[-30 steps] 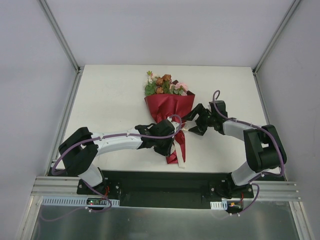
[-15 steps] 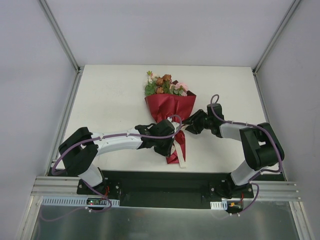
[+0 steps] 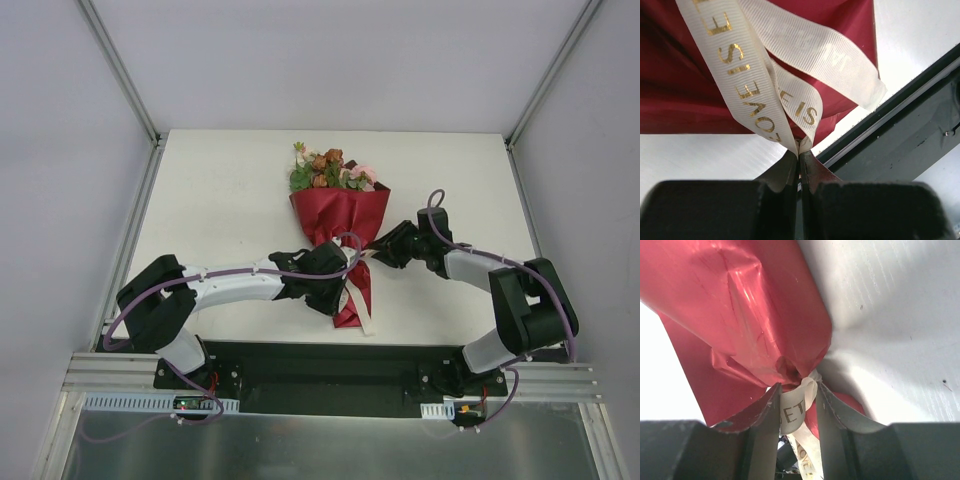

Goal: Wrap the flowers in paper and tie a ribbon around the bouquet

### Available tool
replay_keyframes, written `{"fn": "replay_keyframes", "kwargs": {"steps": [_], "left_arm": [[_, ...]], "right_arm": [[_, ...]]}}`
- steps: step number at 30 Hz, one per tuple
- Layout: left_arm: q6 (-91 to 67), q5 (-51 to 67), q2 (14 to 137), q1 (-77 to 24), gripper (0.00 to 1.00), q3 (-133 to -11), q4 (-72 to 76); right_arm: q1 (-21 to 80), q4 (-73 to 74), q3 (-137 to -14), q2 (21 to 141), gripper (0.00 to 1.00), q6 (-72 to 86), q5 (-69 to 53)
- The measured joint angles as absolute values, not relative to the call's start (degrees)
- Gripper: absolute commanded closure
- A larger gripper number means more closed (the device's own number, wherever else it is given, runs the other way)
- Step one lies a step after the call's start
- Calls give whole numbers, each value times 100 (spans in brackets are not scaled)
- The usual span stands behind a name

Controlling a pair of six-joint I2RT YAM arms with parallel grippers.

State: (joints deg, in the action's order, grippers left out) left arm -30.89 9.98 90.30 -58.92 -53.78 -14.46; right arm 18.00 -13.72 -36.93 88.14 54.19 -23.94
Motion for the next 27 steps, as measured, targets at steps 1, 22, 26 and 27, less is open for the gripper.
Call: {"fn": "replay_keyframes", "kwargs": {"steps": [1, 22, 26, 27], "left_arm": [[-3094, 998, 9030, -5892, 100, -5365, -1446], [-3819, 517, 8558, -5889, 100, -4838, -1538], [-4206, 163, 8217, -5881, 100, -4654, -1756], [-4298, 110, 8158, -5859, 100, -4609, -1769]], "right_arm": [[1800, -1306, -3693, 8757, 67, 5387, -2366], [1811, -923, -3903, 8632, 99, 4831, -1986], [1811, -913, -4018, 8632, 99, 4565, -1774], [1815, -910, -4056, 8632, 100, 4466, -1697]]}}
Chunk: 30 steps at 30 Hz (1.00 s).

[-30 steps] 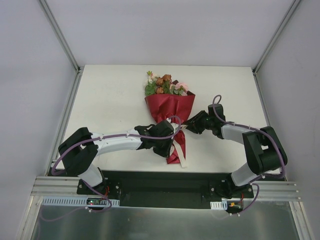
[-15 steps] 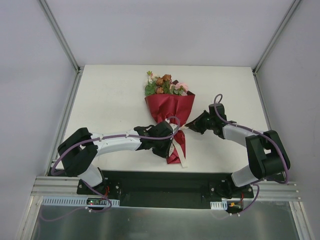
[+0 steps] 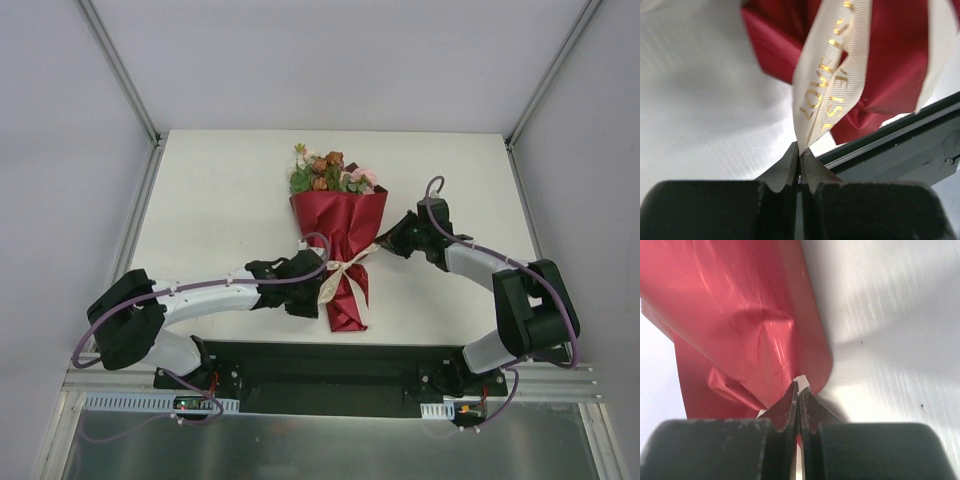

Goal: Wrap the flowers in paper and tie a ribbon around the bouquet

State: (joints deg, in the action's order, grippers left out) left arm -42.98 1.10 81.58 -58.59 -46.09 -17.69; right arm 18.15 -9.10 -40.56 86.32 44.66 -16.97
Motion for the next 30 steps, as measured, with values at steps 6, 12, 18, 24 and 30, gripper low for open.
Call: {"fn": "replay_keyframes", "kwargs": {"steps": [6, 12, 18, 24, 30], "left_arm": [[-4873, 106, 7937, -5035, 100, -3804, -1487], [-5382, 803, 7623, -4230, 100, -2803, -259], [-5666, 1031, 7498, -4119, 100, -2340, 554], [-5763, 1114, 7413, -3811, 100, -2104, 917], [-5680, 1181, 7456, -3470, 100, -2097, 1024]], "right_arm": [[1787, -989, -4431, 9017, 100, 4016, -1468], [1549, -1160, -4416, 9561, 100, 3865, -1474], [1245, -1599, -4292, 9944, 100, 3876, -1752], [985, -1988, -4320, 10204, 100, 3896, -2189], [956, -2010, -4556, 10420, 100, 3872, -2338]]}}
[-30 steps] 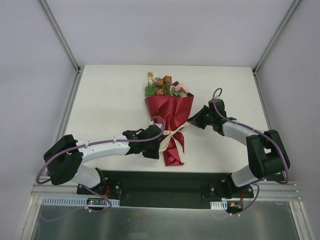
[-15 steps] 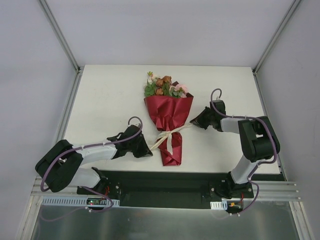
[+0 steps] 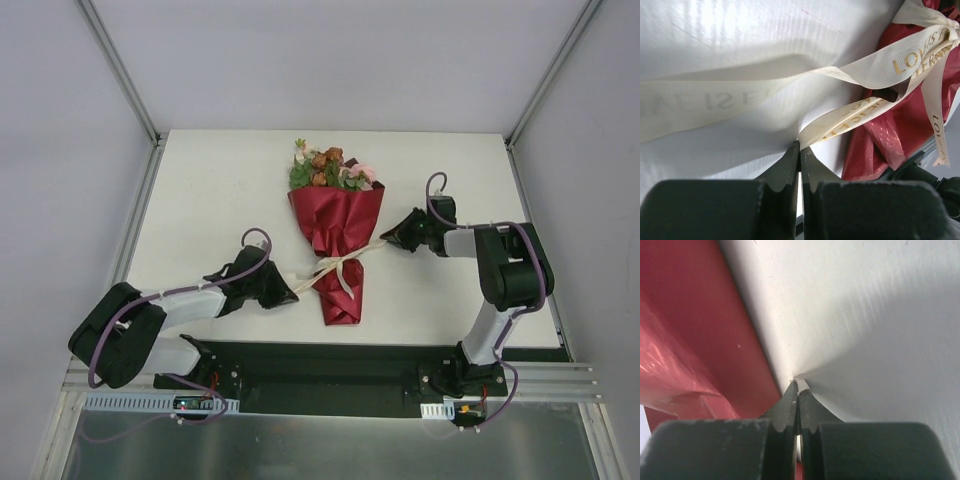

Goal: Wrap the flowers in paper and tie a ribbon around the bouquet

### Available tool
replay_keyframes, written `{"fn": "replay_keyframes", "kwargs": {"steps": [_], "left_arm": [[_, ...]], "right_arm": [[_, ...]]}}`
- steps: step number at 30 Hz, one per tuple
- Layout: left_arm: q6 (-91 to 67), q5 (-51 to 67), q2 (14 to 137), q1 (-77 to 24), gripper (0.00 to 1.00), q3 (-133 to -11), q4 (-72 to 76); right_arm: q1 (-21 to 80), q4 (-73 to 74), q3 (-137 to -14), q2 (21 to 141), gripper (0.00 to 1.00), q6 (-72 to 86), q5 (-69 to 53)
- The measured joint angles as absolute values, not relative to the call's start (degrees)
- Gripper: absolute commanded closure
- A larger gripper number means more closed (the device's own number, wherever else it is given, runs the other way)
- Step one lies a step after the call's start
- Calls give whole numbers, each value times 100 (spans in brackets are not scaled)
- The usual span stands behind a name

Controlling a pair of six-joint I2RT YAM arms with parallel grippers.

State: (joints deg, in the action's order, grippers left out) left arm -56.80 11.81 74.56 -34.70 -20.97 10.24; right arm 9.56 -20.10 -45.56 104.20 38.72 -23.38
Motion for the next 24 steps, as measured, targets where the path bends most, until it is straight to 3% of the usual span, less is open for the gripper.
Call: {"fn": "replay_keyframes", "kwargs": {"steps": [1, 2, 3, 4, 5, 7, 12, 14, 18, 24], "left_arm": [[-5621, 1197, 7454, -3391, 100, -2112, 1011], [-5544, 1238, 7452, -3291, 91, -2156, 956], [-5448, 1332, 7443, -3201, 75, -2217, 880], [-5312, 1444, 7393, -3074, 42, -2311, 744], [-5179, 1531, 7255, -2934, 34, -2458, 377], [-4967, 1553, 6838, -2720, 20, -2676, -228], [-4226, 1457, 5264, -2589, 6, -4414, -1789], [-3815, 1522, 5078, -2578, 3, -5625, -2075], [-3194, 1964, 5277, -2576, 1, -7946, -2224], [-2766, 2615, 5651, -2576, 1, -10127, -2397]], "right_arm": [[947, -1962, -4580, 10422, 97, 3848, -2362], [926, -1787, -4672, 10429, 63, 3795, -2418], [893, -1531, -4827, 10436, 50, 3712, -2484], [862, -1179, -5035, 10436, 40, 3559, -2447], [812, -849, -5262, 10420, 28, 3411, -2399], [646, 196, -6049, 10248, 24, 2794, -1953], [482, 2700, -7911, 9255, 18, 1378, -790], [659, 3459, -8619, 8580, 4, 878, -134], [1317, 4462, -9579, 7129, 4, 189, 510], [1546, 5024, -10711, 5614, 4, -298, -14]]}}
